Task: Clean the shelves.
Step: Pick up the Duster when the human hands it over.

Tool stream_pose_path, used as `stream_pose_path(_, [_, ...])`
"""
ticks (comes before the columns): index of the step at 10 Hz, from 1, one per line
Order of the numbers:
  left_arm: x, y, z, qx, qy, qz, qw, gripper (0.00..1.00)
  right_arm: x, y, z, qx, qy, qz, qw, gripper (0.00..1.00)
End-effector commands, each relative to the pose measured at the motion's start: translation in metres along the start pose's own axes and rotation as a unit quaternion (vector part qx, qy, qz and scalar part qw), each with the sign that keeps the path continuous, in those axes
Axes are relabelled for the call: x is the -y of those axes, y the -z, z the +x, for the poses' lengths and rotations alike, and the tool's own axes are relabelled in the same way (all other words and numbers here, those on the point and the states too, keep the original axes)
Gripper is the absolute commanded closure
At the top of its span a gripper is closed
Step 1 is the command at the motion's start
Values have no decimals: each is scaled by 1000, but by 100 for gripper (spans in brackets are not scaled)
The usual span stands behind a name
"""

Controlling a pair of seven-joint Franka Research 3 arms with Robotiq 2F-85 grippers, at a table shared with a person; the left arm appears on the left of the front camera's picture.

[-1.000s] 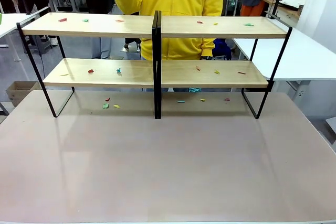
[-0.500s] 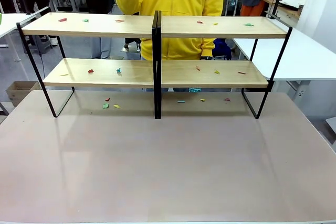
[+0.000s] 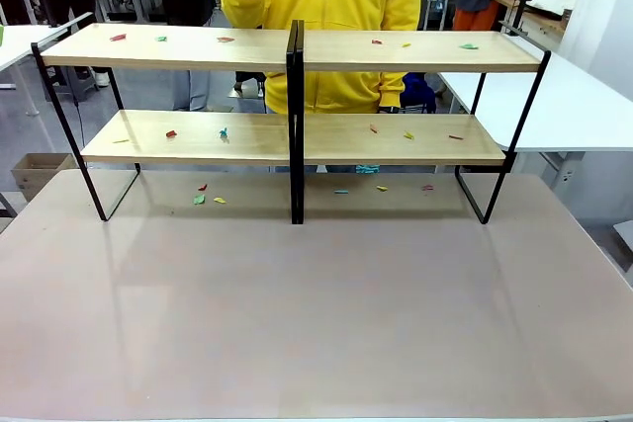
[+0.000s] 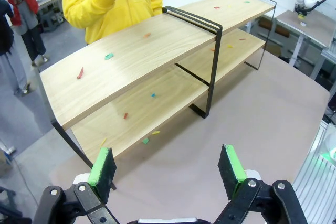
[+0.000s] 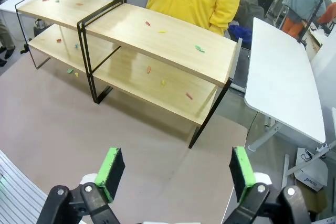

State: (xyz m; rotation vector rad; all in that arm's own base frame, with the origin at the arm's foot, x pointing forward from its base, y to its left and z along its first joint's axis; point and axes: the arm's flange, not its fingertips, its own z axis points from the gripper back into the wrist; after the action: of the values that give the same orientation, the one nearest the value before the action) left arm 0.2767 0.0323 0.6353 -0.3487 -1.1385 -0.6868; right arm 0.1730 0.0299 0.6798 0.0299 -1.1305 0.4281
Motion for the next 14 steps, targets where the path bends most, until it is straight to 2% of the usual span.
stream_pose_path(1, [1,0,1,2,0,-3,1000,0,1,0,0,0,1,0,1000,0])
stream_pose_path(2, [0,0,0,0,0,0,1000,0,1,0,0,0,1,0,1000,0])
stream_pose_path(3, [-14,11,21,-39,-82,-75,993,0,1,0,0,0,1,0,1000,0])
stream_pose_path(4, [-38,28,45,-75,-182,-180,964,0,1,0,0,0,1,0,1000,0])
stream_pose_path(5, [-56,49,76,-82,-235,-296,922,0,1,0,0,0,1,0,1000,0])
stream_pose_path(6, [-72,88,112,-56,-357,-346,866,0,1,0,0,0,1,0,1000,0])
stream_pose_path(7, [-80,123,131,-73,-421,-346,835,0,1,0,0,0,1,0,1000,0])
stream_pose_path(8, [-84,152,138,-93,-448,-386,801,0,1,0,0,0,1,0,1000,0])
stream_pose_path(9, [-84,171,139,-133,-476,-450,744,0,1,0,0,0,1,0,1000,0])
stream_pose_path(10, [-82,175,127,-169,-448,-469,742,0,1,0,0,0,1,0,1000,0])
stream_pose_path(11, [-57,156,140,-28,-326,-375,867,0,1,0,0,0,1,0,1000,0])
stream_pose_path(12, [-61,173,137,-48,-368,-427,825,0,1,0,0,0,1,0,1000,0])
stream_pose_path(13, [-54,179,135,-84,-345,-370,859,0,1,0,0,0,1,0,1000,0])
stream_pose_path(14, [-52,189,134,-113,-356,-375,849,0,1,0,0,0,1,0,1000,0])
